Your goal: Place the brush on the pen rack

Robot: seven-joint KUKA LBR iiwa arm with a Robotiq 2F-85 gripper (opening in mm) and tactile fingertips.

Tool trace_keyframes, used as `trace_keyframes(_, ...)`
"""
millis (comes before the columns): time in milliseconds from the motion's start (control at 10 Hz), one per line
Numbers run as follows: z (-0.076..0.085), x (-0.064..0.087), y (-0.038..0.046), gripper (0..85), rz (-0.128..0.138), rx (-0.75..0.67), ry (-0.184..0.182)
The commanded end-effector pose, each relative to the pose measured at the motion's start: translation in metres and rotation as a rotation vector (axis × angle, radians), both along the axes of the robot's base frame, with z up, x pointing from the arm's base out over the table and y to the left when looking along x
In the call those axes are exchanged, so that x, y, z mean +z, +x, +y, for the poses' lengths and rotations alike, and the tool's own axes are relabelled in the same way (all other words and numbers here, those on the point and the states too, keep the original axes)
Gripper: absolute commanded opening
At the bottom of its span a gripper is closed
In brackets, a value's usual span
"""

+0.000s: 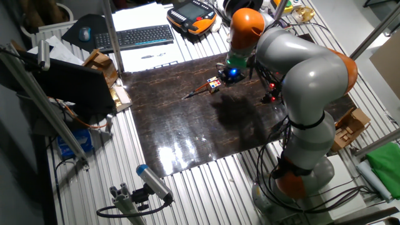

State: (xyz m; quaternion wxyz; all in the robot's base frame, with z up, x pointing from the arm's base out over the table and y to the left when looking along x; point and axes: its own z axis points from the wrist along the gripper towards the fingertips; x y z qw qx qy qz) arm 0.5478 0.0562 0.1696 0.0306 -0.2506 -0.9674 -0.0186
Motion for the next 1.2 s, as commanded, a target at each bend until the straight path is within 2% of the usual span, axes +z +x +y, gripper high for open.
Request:
trace_keyframes(0, 0.003, -0.003, 0.0009, 0.7, -0.002, -0.022, -0.003)
trace_keyframes(200, 0.014, -0.008, 0.002, 0.7, -0.001, -0.068, -0.019)
trace_keyframes(400, 0.022, -0.014, 0.0016, 0.7, -0.012, -0.097, -0.039)
trace_keyframes(600, 0.031, -0.018, 0.0032, 0.7, -0.014, -0.131, -0.044)
trace_keyframes(700, 0.035, -0.02, 0.0039, 0.7, -0.019, -0.156, -0.062)
trace_keyframes(900, 0.038, -0.03, 0.0092, 0.7, -0.022, -0.225, -0.078)
trace_keyframes(1100, 0.035, -0.034, 0.0143, 0.7, -0.015, -0.28, -0.078)
